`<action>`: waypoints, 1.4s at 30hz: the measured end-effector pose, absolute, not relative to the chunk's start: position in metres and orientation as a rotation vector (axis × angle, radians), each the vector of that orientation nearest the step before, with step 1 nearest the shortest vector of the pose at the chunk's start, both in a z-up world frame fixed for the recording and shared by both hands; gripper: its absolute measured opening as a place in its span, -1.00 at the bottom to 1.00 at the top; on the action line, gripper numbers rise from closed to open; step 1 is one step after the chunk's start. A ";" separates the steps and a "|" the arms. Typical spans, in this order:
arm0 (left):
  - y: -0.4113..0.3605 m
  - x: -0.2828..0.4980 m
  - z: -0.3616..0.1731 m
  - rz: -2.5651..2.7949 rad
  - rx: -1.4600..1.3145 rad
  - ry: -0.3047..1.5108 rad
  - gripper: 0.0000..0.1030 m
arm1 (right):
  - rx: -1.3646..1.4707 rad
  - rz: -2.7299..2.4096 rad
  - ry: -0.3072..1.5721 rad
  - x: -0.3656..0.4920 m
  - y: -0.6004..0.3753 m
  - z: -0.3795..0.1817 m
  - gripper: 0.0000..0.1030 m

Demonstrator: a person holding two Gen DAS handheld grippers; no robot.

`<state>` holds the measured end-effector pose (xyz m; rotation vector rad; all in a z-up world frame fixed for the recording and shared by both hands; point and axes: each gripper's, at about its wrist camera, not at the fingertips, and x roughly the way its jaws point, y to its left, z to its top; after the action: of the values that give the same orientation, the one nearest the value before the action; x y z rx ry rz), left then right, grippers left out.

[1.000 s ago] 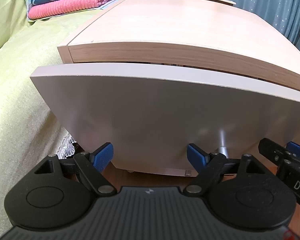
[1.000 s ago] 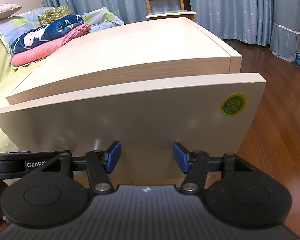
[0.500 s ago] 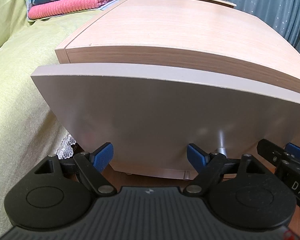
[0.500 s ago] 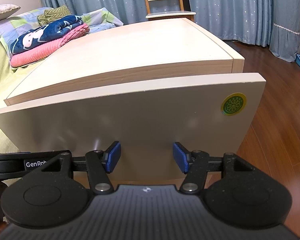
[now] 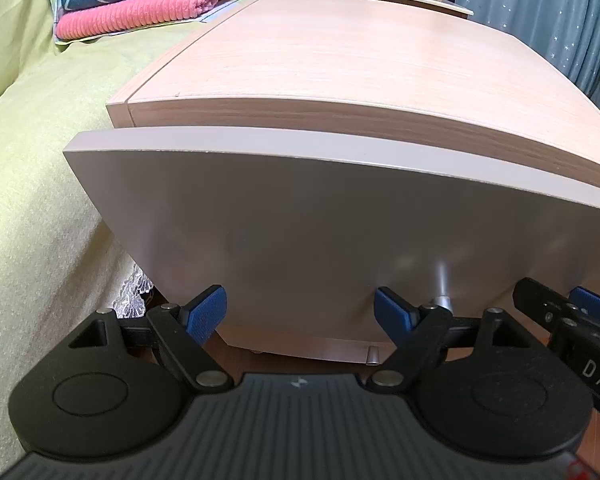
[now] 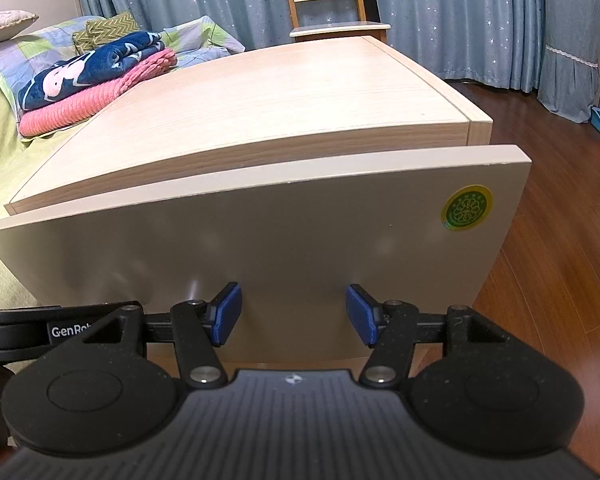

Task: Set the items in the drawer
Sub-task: 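Push the drawer front with both tools until the drawer shuts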

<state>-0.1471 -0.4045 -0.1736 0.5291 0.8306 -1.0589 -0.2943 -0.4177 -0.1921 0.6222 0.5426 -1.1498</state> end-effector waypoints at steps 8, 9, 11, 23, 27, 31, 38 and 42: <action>-0.406 -0.150 -0.174 -1.057 0.527 0.829 0.59 | 0.624 -1.150 0.542 -0.292 -0.421 -0.192 0.08; -0.406 -0.150 -0.174 -1.057 0.526 0.829 0.59 | 0.624 -1.150 0.542 -0.292 -0.421 -0.191 0.08; -0.407 -0.150 -0.174 -1.057 0.525 0.830 0.59 | 0.624 -1.150 0.542 -0.291 -0.423 -0.191 0.08; -0.412 -0.148 -0.175 -1.056 0.520 0.833 0.59 | 0.621 -1.151 0.542 -0.290 -0.426 -0.192 0.08; -0.414 -0.147 -0.175 -1.056 0.518 0.836 0.59 | 0.622 -1.151 0.543 -0.289 -0.427 -0.191 0.08; -0.415 -0.146 -0.175 -1.056 0.517 0.838 0.59 | 0.620 -1.152 0.544 -0.287 -0.427 -0.191 0.08; -0.415 -0.147 -0.175 -1.056 0.515 0.840 0.59 | 0.619 -1.153 0.544 -0.287 -0.428 -0.191 0.08; -0.417 -0.146 -0.175 -1.055 0.514 0.840 0.59 | 0.619 -1.153 0.545 -0.286 -0.430 -0.191 0.08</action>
<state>-0.1462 -0.4171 -0.1752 0.5145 0.8396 -1.0547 -0.2858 -0.4298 -0.1913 0.6190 0.5446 -1.1535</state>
